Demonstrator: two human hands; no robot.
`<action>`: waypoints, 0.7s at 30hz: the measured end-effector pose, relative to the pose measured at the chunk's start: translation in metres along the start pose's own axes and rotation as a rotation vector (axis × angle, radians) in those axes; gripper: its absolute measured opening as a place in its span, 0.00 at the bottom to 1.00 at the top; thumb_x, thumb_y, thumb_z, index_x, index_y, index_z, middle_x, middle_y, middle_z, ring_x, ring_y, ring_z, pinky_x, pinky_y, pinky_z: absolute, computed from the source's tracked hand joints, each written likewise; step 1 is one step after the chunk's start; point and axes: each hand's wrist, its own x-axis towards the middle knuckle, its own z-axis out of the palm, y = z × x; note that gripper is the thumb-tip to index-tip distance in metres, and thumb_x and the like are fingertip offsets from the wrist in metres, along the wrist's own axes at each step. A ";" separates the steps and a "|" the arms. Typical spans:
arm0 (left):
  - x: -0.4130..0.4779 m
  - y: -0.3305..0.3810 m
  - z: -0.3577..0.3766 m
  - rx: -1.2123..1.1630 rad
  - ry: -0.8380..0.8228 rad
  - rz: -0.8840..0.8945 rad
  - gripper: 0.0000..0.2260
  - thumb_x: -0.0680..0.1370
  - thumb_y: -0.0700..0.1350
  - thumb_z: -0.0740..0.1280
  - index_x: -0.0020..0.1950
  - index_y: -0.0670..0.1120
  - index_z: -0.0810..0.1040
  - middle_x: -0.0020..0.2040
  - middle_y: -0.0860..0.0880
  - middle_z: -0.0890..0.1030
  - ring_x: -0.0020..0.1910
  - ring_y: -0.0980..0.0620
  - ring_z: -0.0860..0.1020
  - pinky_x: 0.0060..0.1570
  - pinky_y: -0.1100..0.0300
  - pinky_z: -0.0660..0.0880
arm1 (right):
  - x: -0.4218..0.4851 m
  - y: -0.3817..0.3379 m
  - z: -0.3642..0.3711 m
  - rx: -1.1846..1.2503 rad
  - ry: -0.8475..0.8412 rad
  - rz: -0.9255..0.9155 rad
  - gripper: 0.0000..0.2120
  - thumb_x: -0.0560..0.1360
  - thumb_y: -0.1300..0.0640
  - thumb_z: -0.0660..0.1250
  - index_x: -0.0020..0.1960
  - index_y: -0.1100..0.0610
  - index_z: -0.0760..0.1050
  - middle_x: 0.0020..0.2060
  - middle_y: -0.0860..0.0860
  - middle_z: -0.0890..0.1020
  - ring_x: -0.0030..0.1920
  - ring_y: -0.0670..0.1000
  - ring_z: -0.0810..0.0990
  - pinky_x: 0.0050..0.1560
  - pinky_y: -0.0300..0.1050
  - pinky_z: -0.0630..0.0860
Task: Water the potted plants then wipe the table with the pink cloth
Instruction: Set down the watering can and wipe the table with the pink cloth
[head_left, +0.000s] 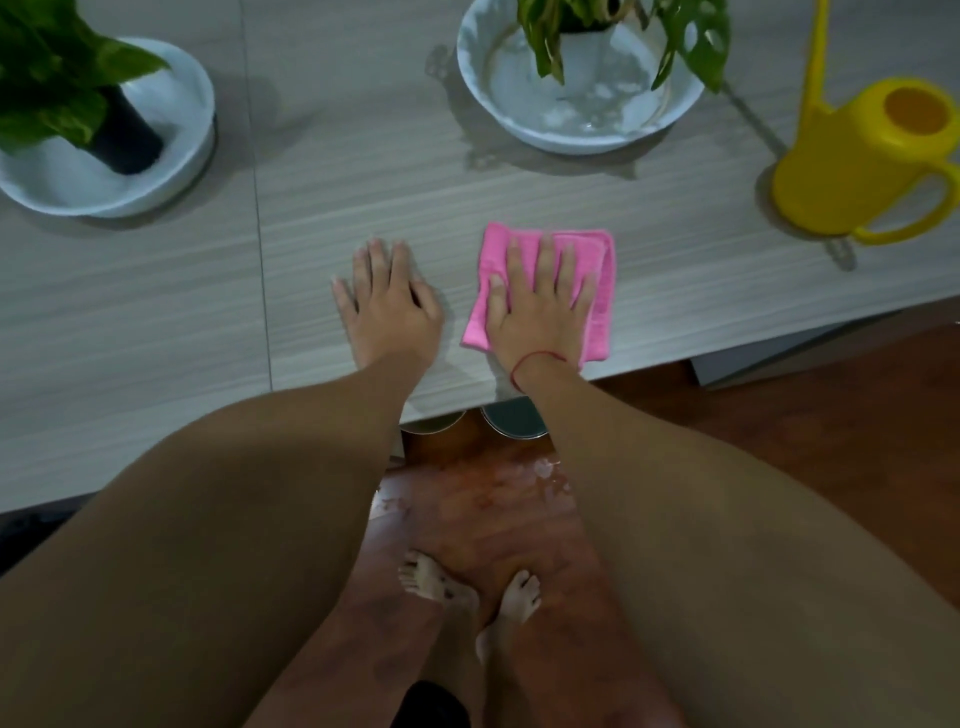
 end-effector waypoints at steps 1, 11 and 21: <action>0.000 0.000 0.000 -0.002 -0.001 0.003 0.25 0.83 0.51 0.48 0.81 0.51 0.55 0.81 0.47 0.53 0.81 0.48 0.49 0.78 0.44 0.43 | -0.005 -0.001 0.002 0.005 -0.003 -0.023 0.28 0.81 0.40 0.36 0.79 0.47 0.39 0.79 0.53 0.43 0.78 0.58 0.40 0.74 0.59 0.35; 0.001 -0.005 0.001 0.011 -0.016 0.016 0.24 0.84 0.51 0.45 0.81 0.51 0.53 0.81 0.48 0.51 0.81 0.48 0.48 0.78 0.45 0.42 | -0.008 0.052 -0.003 -0.047 -0.001 -0.061 0.26 0.82 0.44 0.37 0.78 0.47 0.39 0.79 0.50 0.44 0.78 0.55 0.41 0.77 0.57 0.40; 0.002 -0.003 0.001 -0.002 0.013 0.017 0.24 0.83 0.51 0.47 0.80 0.50 0.55 0.81 0.47 0.53 0.81 0.47 0.49 0.78 0.43 0.43 | 0.011 0.009 -0.002 -0.033 0.023 0.175 0.28 0.81 0.41 0.35 0.79 0.49 0.38 0.78 0.56 0.42 0.77 0.61 0.41 0.75 0.64 0.41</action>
